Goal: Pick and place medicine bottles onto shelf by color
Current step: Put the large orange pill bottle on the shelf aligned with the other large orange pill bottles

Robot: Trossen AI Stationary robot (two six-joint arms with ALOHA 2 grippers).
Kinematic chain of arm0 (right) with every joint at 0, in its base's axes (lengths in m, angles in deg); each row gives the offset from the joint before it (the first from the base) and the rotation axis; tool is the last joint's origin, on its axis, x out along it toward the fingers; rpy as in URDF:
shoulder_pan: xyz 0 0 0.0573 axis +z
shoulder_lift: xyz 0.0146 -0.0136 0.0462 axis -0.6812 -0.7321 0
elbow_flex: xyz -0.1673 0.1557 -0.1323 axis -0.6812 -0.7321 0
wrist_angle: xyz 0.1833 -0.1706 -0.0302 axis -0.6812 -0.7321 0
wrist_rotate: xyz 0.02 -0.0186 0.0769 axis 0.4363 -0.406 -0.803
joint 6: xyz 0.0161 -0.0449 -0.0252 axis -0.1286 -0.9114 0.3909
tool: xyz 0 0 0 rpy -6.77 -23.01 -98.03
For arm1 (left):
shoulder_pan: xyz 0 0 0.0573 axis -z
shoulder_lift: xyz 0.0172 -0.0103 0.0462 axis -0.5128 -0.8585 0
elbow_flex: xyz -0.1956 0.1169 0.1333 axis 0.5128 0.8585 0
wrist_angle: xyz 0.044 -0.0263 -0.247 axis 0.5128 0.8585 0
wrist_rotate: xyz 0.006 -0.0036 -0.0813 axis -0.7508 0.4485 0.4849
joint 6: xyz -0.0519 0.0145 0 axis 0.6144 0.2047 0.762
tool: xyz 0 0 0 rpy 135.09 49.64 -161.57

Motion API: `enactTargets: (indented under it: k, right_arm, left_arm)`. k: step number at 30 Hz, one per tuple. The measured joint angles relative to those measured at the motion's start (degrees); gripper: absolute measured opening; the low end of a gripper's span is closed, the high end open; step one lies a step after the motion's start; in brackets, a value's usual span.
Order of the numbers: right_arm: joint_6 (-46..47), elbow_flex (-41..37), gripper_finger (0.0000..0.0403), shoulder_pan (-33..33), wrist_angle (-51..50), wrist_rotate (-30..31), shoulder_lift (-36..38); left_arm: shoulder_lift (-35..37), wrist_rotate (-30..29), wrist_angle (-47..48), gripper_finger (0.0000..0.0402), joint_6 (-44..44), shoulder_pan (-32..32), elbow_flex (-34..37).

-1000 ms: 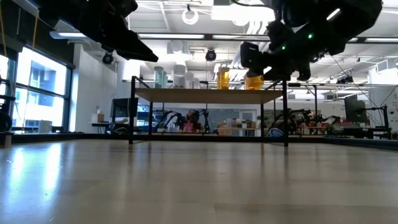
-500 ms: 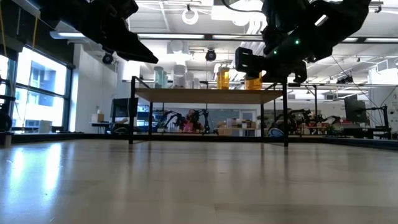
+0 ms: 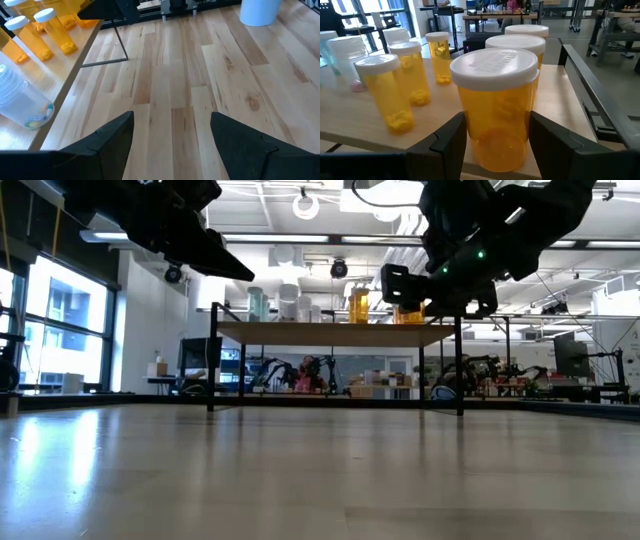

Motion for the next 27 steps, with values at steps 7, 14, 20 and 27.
enactTargets:
  k: [7,14,20,27]
  right_arm:
    - [-0.96,0.01,0.0183,-1.07,-0.61,-0.46,0.04]
    - [-0.94,0.01,0.0190,-1.22,-0.79,-0.90,0.04]
    - [-0.93,-0.14,0.0217,-1.22,-1.29,-2.60,-0.14]
    - [-1.03,-0.14,0.0231,-1.17,-1.16,-3.17,-0.07]
  left_arm:
    - [0.00,0.01,0.00,0.0255,0.00,0.00,0.00]
    - [0.00,0.01,0.00,0.0255,0.07,0.00,0.00]
    - [0.00,0.05,0.00,0.0255,1.08,0.00,0.00]
    - [0.00,0.05,-0.03,0.0255,1.09,0.00,0.00]
